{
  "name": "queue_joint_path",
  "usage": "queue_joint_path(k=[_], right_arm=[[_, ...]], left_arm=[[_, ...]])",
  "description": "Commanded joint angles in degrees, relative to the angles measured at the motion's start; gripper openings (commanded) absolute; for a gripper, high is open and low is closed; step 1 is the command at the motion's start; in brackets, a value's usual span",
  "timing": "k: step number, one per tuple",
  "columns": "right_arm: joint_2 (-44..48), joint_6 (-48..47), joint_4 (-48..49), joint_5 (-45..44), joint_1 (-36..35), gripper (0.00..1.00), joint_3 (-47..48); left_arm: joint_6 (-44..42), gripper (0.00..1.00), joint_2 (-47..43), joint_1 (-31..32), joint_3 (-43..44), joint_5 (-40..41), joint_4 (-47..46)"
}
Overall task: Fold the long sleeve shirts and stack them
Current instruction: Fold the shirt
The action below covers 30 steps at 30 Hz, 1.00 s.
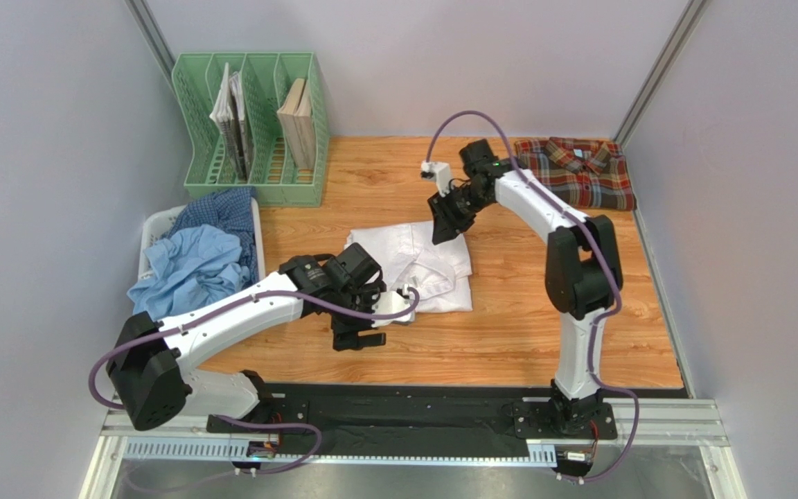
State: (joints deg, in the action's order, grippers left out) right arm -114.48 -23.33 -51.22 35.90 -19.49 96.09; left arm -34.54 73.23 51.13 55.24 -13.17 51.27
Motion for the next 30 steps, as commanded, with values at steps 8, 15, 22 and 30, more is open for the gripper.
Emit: queue_joint_path(k=[8,15,22,30], right_arm=[[-10.0,2.4,-2.0,-5.3,-0.6,0.18,-3.6],[7.1,9.7,-3.1,20.7,-6.8,0.24,-28.8],[21.0,10.8,-3.3,23.1,-6.0,0.35,-24.9],[28.9,-1.6,-6.2,6.7,5.2,0.36,-29.8]], left_arm=[[9.2,0.60,14.7,-11.9,5.1,-10.0,-4.0],[21.1,0.67,15.8,-26.0,7.7,-18.7,-6.0],[29.3,0.63,9.2,-26.3,4.1,-12.6,-7.1],[30.2,0.47,27.7,-26.3,11.4,-15.0,-6.4]])
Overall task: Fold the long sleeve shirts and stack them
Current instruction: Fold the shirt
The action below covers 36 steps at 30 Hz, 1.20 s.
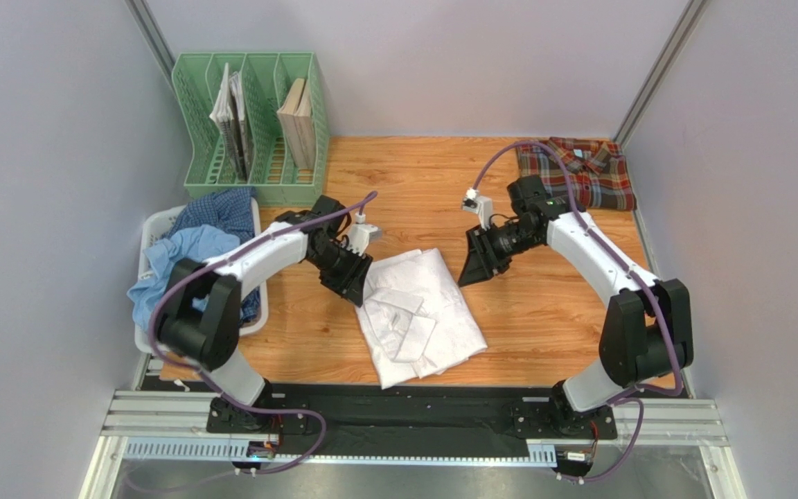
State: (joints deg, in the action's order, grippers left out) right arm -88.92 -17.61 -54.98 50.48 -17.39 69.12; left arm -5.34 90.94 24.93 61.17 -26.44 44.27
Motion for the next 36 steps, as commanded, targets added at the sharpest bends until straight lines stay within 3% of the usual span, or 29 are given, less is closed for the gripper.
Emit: queue_joint_path(k=[1,5,6,8,9,11,13,17,18,22,26,31,36], right_arm=[[5.7,-8.1,-2.8,-7.8,4.2,0.36,-3.8],[12.3,-14.1,-5.0,-10.9,6.1,0.37,-9.2],[13.7,-15.4,-4.8,-11.1,6.1,0.38,-10.2],[17.9,-17.6,-2.4,-12.2,6.1,0.40,-14.3],[19.1,-19.9,-1.3,-12.8,5.9,0.40,-15.5],[20.7,-23.1,1.8,-14.9,4.2,0.41,-18.0],[20.5,-24.1,7.0,-16.7,2.1,0.41,-21.5],[14.3,-20.5,16.6,-20.9,-5.7,0.41,-23.2],[10.7,-19.6,18.1,-21.6,-6.7,0.41,-22.8],[0.5,-15.5,22.5,-23.8,-10.0,0.41,-17.6],[-7.0,-12.0,21.5,-23.0,-13.9,0.40,-13.5],[-10.3,-11.8,16.5,-23.7,-19.4,0.39,-11.3],[-14.4,-4.8,11.5,-11.9,-22.3,0.43,2.7]], left_arm=[[0.6,0.46,12.4,0.0,7.4,-2.2,0.8],[-2.6,0.32,24.0,1.2,19.9,-3.4,0.2],[-3.5,0.25,29.8,2.0,28.0,-1.6,1.2],[-5.8,0.24,36.4,4.4,38.4,-2.0,3.9],[-7.2,0.24,42.6,5.1,50.2,-2.4,7.9],[-8.3,0.29,47.1,6.1,61.0,-4.3,11.6],[-8.9,0.48,47.6,5.3,68.9,-6.0,12.0],[-8.5,0.91,37.4,2.5,63.8,-7.1,7.9],[-8.3,0.99,31.4,2.0,58.6,-6.7,6.2],[-3.8,0.99,15.9,-2.1,42.6,-8.1,-0.4],[6.5,0.99,4.1,-7.4,27.7,-11.2,-6.8],[1.7,0.99,-2.1,-10.3,24.3,-10.1,1.7],[-1.1,0.99,0.5,-10.7,23.0,-5.7,8.6]])
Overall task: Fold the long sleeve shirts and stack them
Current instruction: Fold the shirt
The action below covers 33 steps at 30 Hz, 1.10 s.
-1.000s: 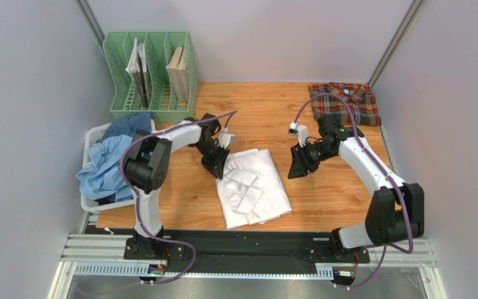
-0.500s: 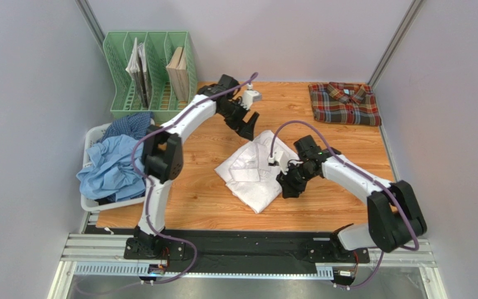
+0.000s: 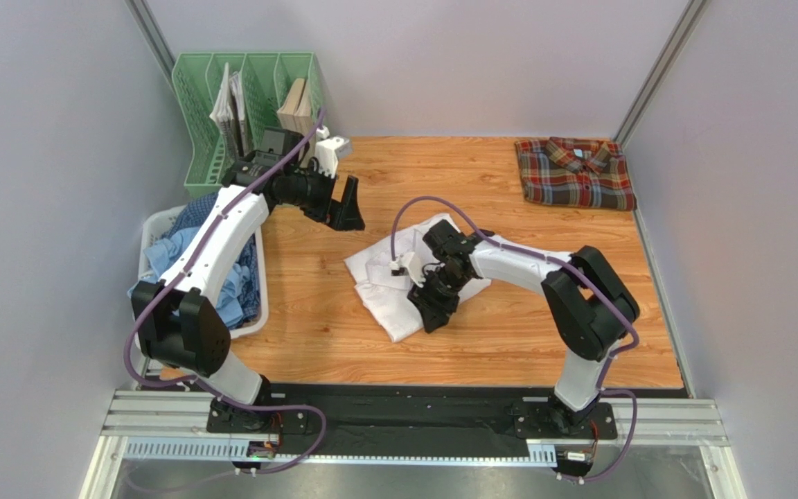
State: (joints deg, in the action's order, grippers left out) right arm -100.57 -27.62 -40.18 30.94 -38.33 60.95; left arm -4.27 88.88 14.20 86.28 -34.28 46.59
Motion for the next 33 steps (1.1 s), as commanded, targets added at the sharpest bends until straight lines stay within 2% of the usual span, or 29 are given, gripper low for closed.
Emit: queue_joint_path(k=[1,4,7,12,15,18,25,27,30,31,33], right_arm=[[-3.0,5.3,-6.3,8.9,-0.8,0.44,12.9],[-2.0,3.5,-9.1,10.5,4.5,0.45,18.7],[-3.3,2.0,-8.7,5.7,10.3,0.45,20.7],[-14.3,3.6,-10.0,-3.1,14.2,0.43,23.3],[-15.9,7.0,-9.7,-1.5,14.6,0.42,21.2],[-14.7,10.6,-8.5,1.2,14.3,0.42,14.9],[-5.4,14.3,-9.1,9.5,12.1,0.42,2.8],[-1.1,13.6,-10.5,10.2,12.7,0.43,2.8],[4.6,13.6,-11.2,9.1,14.9,0.46,4.6],[5.8,13.8,-11.0,7.3,16.3,0.49,5.0],[7.8,13.9,-9.8,4.0,17.3,0.53,5.8]], left_arm=[[-2.2,0.99,3.0,0.0,-2.6,2.5,6.7],[-4.0,0.99,4.8,0.0,-4.4,2.1,7.4],[-6.3,0.99,5.9,0.1,-4.9,-0.2,7.6],[-8.6,0.99,8.1,0.0,-3.7,-2.8,8.8],[-10.7,0.99,9.1,0.0,-3.5,-1.8,10.5],[-12.6,0.99,8.5,0.0,-4.5,-1.3,11.8],[-17.8,0.99,5.9,0.0,-9.3,-4.3,12.0],[-19.1,0.95,6.0,0.3,-10.1,-5.4,11.8],[-19.0,0.82,8.1,1.1,-10.4,-5.8,10.5],[-18.7,0.74,9.5,1.4,-10.3,-6.1,9.6],[-17.9,0.68,10.9,2.3,-9.9,-6.4,8.6]])
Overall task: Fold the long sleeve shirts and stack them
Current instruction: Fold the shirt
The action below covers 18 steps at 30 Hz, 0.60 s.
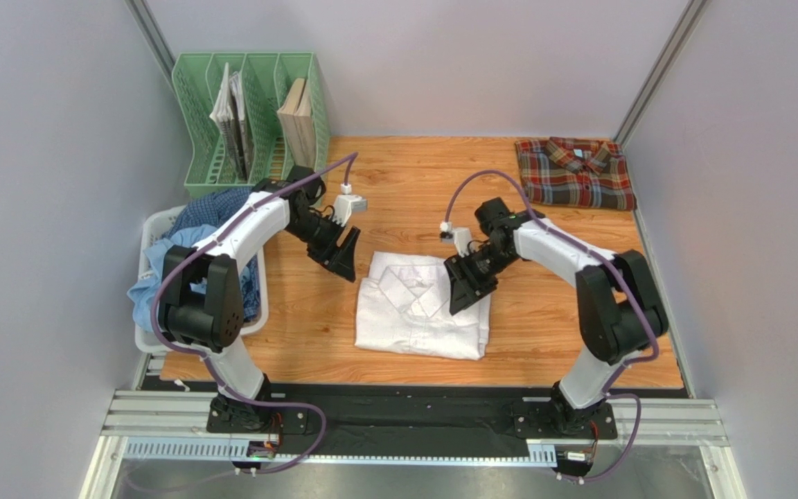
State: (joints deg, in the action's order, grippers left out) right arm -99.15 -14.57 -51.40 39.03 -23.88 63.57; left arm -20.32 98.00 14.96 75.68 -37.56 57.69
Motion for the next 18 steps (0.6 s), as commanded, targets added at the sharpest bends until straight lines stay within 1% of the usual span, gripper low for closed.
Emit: queue_joint_path(k=[1,4,9,14,17,18], right_arm=[[6.7,0.8,2.0,-7.9,3.9,0.57,3.1],[6.3,1.2,4.3,-13.2,5.5,0.59,2.7],[1.8,1.8,7.7,-17.5,5.7,0.59,3.7],[-2.0,2.2,9.0,-18.2,5.7,0.59,5.9],[-3.2,2.2,9.1,-17.4,5.6,0.56,6.4],[-3.3,2.2,9.0,-16.9,5.6,0.53,6.2]], left_arm=[[-1.0,0.64,3.1,1.9,1.0,-2.9,-3.6],[-0.5,0.60,5.4,3.3,1.8,-2.6,-4.6],[0.4,0.61,8.3,4.5,3.0,0.1,-6.0],[1.1,0.61,10.6,4.6,3.2,1.2,-6.6],[1.3,0.61,11.6,4.6,3.2,0.7,-6.6],[1.6,0.61,12.0,4.6,3.2,0.6,-6.8]])
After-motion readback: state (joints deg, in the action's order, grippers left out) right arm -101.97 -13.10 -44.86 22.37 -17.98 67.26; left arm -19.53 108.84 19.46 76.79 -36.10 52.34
